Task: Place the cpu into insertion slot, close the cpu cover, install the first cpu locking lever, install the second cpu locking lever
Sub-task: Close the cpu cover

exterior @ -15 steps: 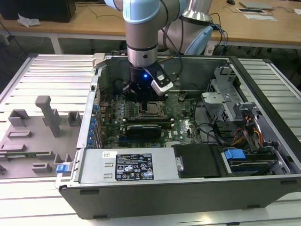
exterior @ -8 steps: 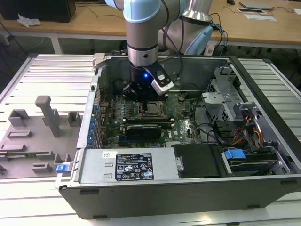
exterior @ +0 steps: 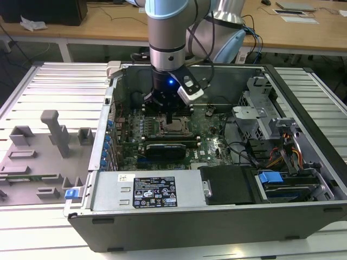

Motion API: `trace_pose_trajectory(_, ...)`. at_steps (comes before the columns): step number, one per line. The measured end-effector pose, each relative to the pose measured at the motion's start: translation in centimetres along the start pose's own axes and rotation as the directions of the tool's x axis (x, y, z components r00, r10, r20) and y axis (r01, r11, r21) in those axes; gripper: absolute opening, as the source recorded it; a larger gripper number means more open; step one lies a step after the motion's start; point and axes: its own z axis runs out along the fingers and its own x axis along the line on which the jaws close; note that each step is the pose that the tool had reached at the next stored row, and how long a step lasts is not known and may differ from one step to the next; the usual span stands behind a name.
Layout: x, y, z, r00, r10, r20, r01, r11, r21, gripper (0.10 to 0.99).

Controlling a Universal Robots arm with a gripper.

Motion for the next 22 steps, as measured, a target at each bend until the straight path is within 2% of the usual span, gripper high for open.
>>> trace_pose_trajectory(6, -1.40, -0.19, 0.09, 1.0000, 0.000, -0.0047, 0.000, 1.0000, -0.001, 0.106)
trace_pose_trajectory(9, -1.53, -0.21, -0.11, 1.0000, 0.000, -0.0050, 0.000, 1.0000, -0.001, 0.106)
trace_pose_trajectory(14, -1.74, -0.24, -1.92, 0.9999, 0.009, -0.0051, -0.009, 1.0000, 0.001, 0.106)
trace_pose_trajectory(18, -1.83, -0.25, -2.08, 0.9994, 0.034, -0.0074, -0.034, 0.9994, 0.008, 0.106)
trace_pose_trajectory(22, -1.84, -0.25, -2.08, 0.9994, 0.034, -0.0074, -0.034, 0.9994, 0.008, 0.106)
